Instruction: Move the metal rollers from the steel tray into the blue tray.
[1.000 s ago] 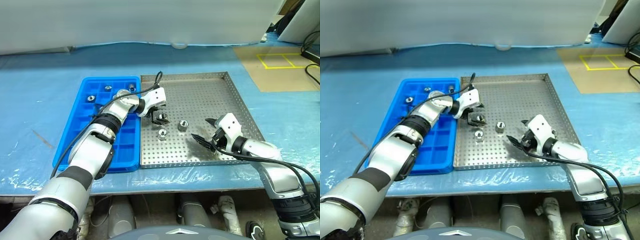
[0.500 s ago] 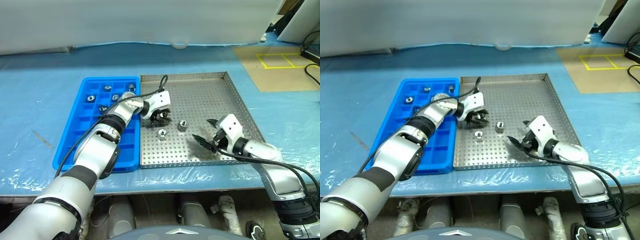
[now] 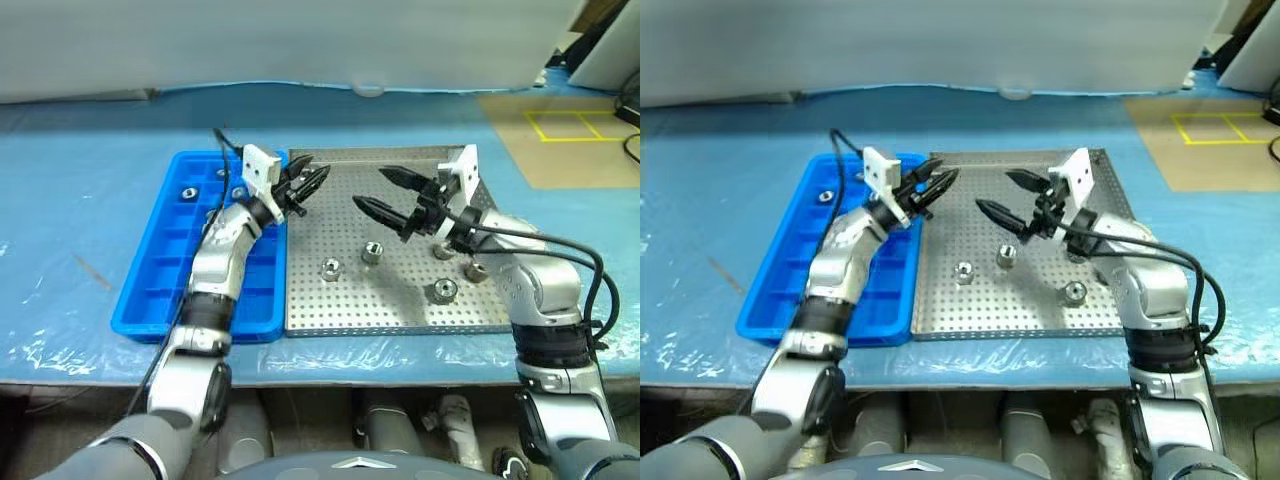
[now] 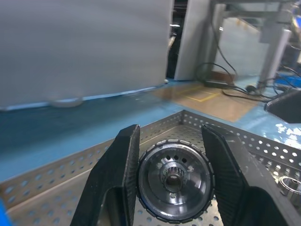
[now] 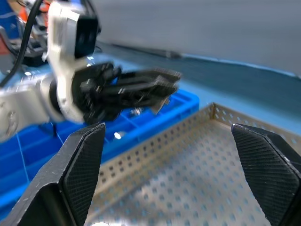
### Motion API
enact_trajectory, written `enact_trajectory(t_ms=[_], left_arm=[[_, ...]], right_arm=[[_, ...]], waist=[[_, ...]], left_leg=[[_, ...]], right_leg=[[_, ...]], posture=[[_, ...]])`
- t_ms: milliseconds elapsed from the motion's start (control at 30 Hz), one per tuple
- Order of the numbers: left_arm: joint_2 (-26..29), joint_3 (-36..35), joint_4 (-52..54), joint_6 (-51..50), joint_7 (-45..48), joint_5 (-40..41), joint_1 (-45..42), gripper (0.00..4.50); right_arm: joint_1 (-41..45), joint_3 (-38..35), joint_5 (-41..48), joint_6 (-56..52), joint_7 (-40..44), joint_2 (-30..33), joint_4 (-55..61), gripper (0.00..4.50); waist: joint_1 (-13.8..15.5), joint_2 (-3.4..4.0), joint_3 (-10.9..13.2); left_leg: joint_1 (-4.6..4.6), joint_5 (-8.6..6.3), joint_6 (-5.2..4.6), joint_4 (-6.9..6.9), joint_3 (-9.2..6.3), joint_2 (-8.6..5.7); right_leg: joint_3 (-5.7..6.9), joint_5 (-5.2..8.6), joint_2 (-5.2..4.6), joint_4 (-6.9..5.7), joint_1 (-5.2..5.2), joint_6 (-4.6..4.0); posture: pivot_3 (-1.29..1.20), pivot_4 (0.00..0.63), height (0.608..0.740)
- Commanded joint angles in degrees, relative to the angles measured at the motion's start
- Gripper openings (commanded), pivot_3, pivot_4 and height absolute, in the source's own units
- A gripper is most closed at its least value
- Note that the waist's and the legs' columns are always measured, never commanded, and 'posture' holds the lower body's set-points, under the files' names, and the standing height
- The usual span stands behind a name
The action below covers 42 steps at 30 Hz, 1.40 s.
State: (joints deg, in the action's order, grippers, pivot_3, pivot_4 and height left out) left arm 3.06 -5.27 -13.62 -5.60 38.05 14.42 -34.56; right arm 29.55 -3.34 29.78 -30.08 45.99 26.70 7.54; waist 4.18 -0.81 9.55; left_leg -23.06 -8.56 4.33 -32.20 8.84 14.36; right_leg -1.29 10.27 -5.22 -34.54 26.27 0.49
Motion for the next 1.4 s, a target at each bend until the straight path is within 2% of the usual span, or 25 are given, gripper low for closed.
enact_trajectory(t_ms=[33, 133, 233, 400, 567, 700, 933, 1067, 1400], left_arm=[[0.0, 1.1, 13.7, -1.3, -7.1, -2.0, 6.4, 1.74], [-0.2, 0.1, 21.3, -2.7, -14.4, -4.2, 12.3, 1.74], [1.9, 0.0, 26.7, -4.9, -19.1, -7.8, 16.7, 1.74], [2.4, -3.7, 36.3, -9.2, -28.9, -11.4, 24.6, 1.74], [1.6, -6.2, 39.9, -12.0, -36.0, -13.8, 29.5, 1.74], [2.0, -5.9, 39.3, -13.5, -37.6, -14.5, 30.0, 1.74], [3.7, -4.4, 34.7, -13.0, -35.3, -12.7, 25.1, 1.74], [5.1, -4.1, 29.0, -12.8, -33.4, -11.3, 20.3, 1.74], [5.7, -0.9, 23.4, -14.7, -30.8, -10.3, 17.6, 1.74]], right_arm=[[4.6, 3.0, 0.0, 1.5, 4.4, -1.5, -4.9, 4.5], [8.1, 6.7, -2.0, 3.6, 8.5, -3.2, -10.5, 4.5], [10.7, 8.7, -3.1, 5.6, 11.4, -4.9, -15.0, 4.5], [15.5, 11.4, -5.0, 8.9, 16.3, -8.6, -22.8, 4.5], [17.6, 12.9, -6.7, 11.0, 19.8, -11.0, -26.9, 4.5], [18.1, 12.5, -7.5, 11.6, 20.6, -11.5, -28.1, 4.5], [16.9, 12.2, -8.2, 11.8, 20.7, -11.5, -27.6, 4.5], [15.9, 12.0, -8.4, 11.6, 20.0, -11.2, -26.4, 4.5], [13.9, 11.7, -8.8, 11.7, 18.1, -11.1, -24.1, 4.5]], waist=[[0.9, 0.01, 0.0], [1.7, 0.06, 0.0], [2.9, 0.09, 0.0], [5.0, 0.13, 0.1], [7.3, 0.16, 0.1], [10.1, 0.19, 0.1], [12.7, 0.23, 0.1], [12.9, 0.24, 0.1], [12.4, 0.24, 0.1]], left_leg=[[-0.02, 0.0, 0.01, 0.01, -0.02, 0.03], [-0.04, 0.01, 0.03, 0.03, -0.06, 0.11], [-0.19, 0.05, 0.09, 0.03, -0.17, 0.26], [-0.36, 0.05, 0.1, 0.03, -0.29, 0.29], [-0.55, 0.06, 0.12, 0.03, -0.47, 0.46], [-0.59, 0.06, 0.13, -0.04, -0.49, 0.45], [-0.47, 0.15, 0.29, -0.04, -0.55, 0.47], [-0.45, 0.17, 0.32, -0.06, -0.55, 0.46], [-0.47, 0.22, 0.41, -0.05, -0.55, 0.47]], right_leg=[[0.07, 0.0, 0.0, 0.0, 0.0, 0.0], [0.21, 0.01, -0.02, 0.0, 0.01, 0.0], [0.44, 0.02, 0.01, -0.01, 0.06, -0.02], [0.61, 0.07, 0.0, 0.01, 0.14, -0.09], [1.05, 0.21, 0.02, 0.0, 0.15, -0.24], [1.09, 0.21, -0.02, -0.02, 0.12, -0.24], [1.09, 0.21, -0.01, -0.21, 0.07, -0.23], [1.07, 0.2, 0.0, -0.25, 0.05, -0.23], [1.07, 0.2, 0.03, -0.26, 0.09, -0.23]], posture=[[0.17, 0.15, 0.74], [0.3, 0.15, 0.74], [0.38, 0.15, 0.74], [0.5, 0.15, 0.74], [0.55, 0.15, 0.74], [0.54, 0.15, 0.74], [0.51, 0.15, 0.74], [0.5, 0.15, 0.74], [0.45, 0.15, 0.74]])
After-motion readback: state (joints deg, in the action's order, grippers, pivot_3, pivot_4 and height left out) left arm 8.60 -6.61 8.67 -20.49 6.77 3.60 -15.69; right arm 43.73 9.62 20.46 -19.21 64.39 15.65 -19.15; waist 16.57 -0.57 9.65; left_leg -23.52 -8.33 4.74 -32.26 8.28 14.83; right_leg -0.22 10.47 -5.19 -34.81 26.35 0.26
